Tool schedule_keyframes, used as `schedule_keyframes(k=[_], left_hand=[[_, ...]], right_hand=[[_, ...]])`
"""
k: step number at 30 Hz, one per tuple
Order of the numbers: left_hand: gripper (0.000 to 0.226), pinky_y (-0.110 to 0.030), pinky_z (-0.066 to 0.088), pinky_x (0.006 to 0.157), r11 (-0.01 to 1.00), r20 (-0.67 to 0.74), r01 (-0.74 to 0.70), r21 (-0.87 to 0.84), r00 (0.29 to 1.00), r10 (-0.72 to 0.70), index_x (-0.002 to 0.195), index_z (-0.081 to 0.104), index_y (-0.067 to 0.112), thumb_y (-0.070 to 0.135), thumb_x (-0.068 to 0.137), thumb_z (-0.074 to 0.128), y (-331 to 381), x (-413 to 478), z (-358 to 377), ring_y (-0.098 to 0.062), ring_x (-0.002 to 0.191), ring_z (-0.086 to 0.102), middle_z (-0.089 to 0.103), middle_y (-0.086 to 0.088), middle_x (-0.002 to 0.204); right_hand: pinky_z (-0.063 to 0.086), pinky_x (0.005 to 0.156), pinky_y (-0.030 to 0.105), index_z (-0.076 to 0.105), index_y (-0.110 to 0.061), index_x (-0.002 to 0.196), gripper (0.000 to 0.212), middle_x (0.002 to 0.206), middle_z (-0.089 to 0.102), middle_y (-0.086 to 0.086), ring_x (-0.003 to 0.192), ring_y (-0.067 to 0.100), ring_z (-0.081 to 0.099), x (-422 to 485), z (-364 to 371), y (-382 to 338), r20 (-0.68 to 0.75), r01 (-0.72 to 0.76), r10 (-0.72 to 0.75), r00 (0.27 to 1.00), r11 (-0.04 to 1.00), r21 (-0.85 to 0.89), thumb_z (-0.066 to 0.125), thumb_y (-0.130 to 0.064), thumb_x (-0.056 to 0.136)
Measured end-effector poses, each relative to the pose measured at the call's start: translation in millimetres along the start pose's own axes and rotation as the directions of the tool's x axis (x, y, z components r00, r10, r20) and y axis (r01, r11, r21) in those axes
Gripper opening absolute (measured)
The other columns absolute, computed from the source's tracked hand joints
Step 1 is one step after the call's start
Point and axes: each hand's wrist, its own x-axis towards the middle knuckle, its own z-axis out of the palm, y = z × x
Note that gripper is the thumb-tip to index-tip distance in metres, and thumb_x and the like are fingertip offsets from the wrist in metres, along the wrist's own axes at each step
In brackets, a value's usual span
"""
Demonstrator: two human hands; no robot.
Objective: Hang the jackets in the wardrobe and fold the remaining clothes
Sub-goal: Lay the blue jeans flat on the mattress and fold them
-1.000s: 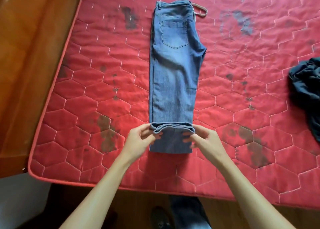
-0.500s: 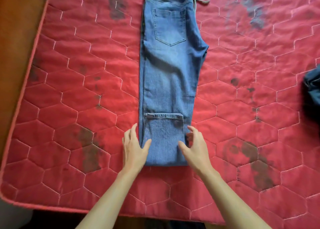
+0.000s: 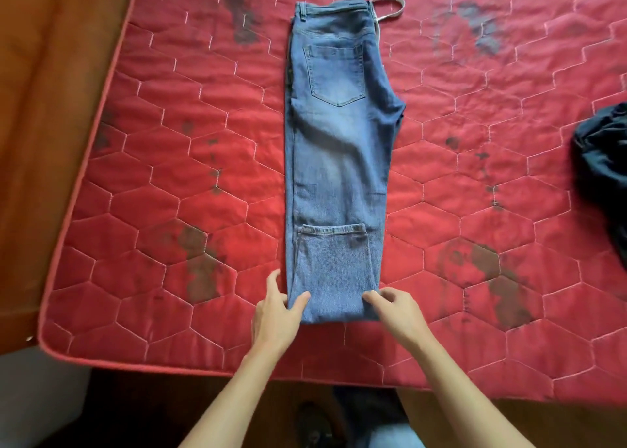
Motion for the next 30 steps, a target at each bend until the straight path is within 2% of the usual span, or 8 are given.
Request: schedule_keyframes(k=[6, 10, 13, 15, 18, 21, 28, 30], left_hand=[[0.082, -0.047, 0.057, 0.091, 0.915, 0.261, -0.018, -0.403, 0.956, 0.134, 0.144, 0.008, 0.069, 0.026, 0.097, 0.061, -34.3, -77.8, -0.2, -0.019, 0.097, 0.071, 0.075, -0.004, 0.105], [0.051, -0.039, 0.058, 0.090, 0.943, 0.334, -0.070, -0.326, 0.925, 0.184, 0.126, 0.058, 0.057, 0.015, 0.098, 0.057, -45.8, -105.0, -7.1, -0.008, 0.105, 0.068, 0.069, 0.016, 0.120], [0.038, -0.012, 0.048, 0.084, 0.945, 0.284, -0.109, -0.308, 0.938, 0.200, 0.103, 0.076, 0.041, 0.018, 0.092, 0.047, -27.5, -101.3, -22.7, -0.007, 0.098, 0.062, 0.074, 0.006, 0.103], [0.045, -0.009, 0.046, 0.080, 0.912, 0.277, -0.113, -0.394, 0.932, 0.235, 0.104, 0.077, 0.031, 0.019, 0.081, 0.040, -4.4, -92.2, -36.7, -0.007, 0.096, 0.061, 0.071, 0.004, 0.103], [0.051, -0.023, 0.057, 0.077, 0.852, 0.305, -0.079, -0.517, 0.913, 0.270, 0.111, 0.075, 0.017, 0.013, 0.074, 0.040, 33.1, -67.4, -54.6, -0.009, 0.091, 0.062, 0.069, 0.007, 0.096], [0.051, -0.040, 0.061, 0.081, 0.837, 0.324, -0.051, -0.545, 0.908, 0.267, 0.118, 0.070, 0.013, 0.012, 0.074, 0.044, 62.9, -31.4, -59.1, -0.026, 0.095, 0.069, 0.072, -0.008, 0.097], [0.032, -0.032, 0.050, 0.070, 0.869, 0.217, 0.029, -0.493, 0.972, 0.091, 0.098, 0.065, 0.017, 0.029, 0.107, 0.037, 105.7, 65.0, -30.1, -0.017, 0.076, 0.068, 0.075, -0.006, 0.085], [0.029, -0.037, 0.051, 0.079, 0.926, 0.182, 0.000, -0.378, 0.981, 0.074, 0.096, 0.066, 0.019, 0.035, 0.105, 0.044, 98.4, 83.2, -16.2, -0.015, 0.081, 0.067, 0.074, -0.001, 0.088]], right_hand=[[0.055, 0.061, 0.043, 0.052, -0.017, 0.072, 0.025, 0.069, 0.051, 0.000, 0.065, 0.017, 0.052, -67.7, 7.7, 42.2, 0.081, -0.117, 0.100, 0.992, 0.958, 0.262, 0.057, -0.041, 0.077], [0.054, 0.060, 0.032, 0.055, -0.015, 0.097, 0.012, 0.088, 0.066, 0.014, 0.080, 0.021, 0.065, -109.4, 11.0, 70.4, 0.084, -0.156, 0.133, 0.987, 0.903, 0.401, 0.064, -0.018, 0.089], [0.050, 0.061, 0.030, 0.049, -0.043, 0.121, 0.048, 0.070, 0.054, 0.014, 0.067, 0.017, 0.056, -113.7, -0.4, 60.9, 0.046, -0.059, 0.042, 0.998, 0.869, 0.492, 0.063, -0.009, 0.090], [0.048, 0.064, 0.031, 0.052, -0.050, 0.121, 0.052, 0.068, 0.050, 0.005, 0.064, 0.013, 0.050, -105.6, -12.2, 40.2, -0.029, 0.054, -0.046, 0.999, 0.869, 0.492, 0.061, -0.008, 0.092], [0.056, 0.076, 0.040, 0.073, -0.031, 0.103, 0.023, 0.093, 0.073, -0.008, 0.085, 0.010, 0.065, -83.0, -30.5, -1.0, -0.149, 0.182, -0.126, 0.981, 0.864, 0.469, 0.056, -0.015, 0.098], [0.056, 0.057, 0.027, 0.071, -0.019, 0.101, 0.024, 0.093, 0.072, -0.002, 0.075, 0.015, 0.070, -49.5, -43.3, -38.1, -0.157, 0.153, -0.081, 0.984, 0.838, 0.523, 0.048, -0.025, 0.104], [0.050, 0.055, 0.023, 0.063, -0.017, 0.103, 0.007, 0.089, 0.071, 0.007, 0.072, 0.011, 0.067, 43.4, -55.8, -70.4, -0.033, 0.137, -0.136, 0.990, 0.895, 0.425, 0.060, -0.017, 0.096], [0.051, 0.055, 0.021, 0.059, -0.018, 0.114, 0.027, 0.089, 0.069, 0.007, 0.068, 0.005, 0.065, 61.7, -52.4, -68.3, 0.007, 0.133, -0.146, 0.989, 0.917, 0.375, 0.062, -0.005, 0.091]])
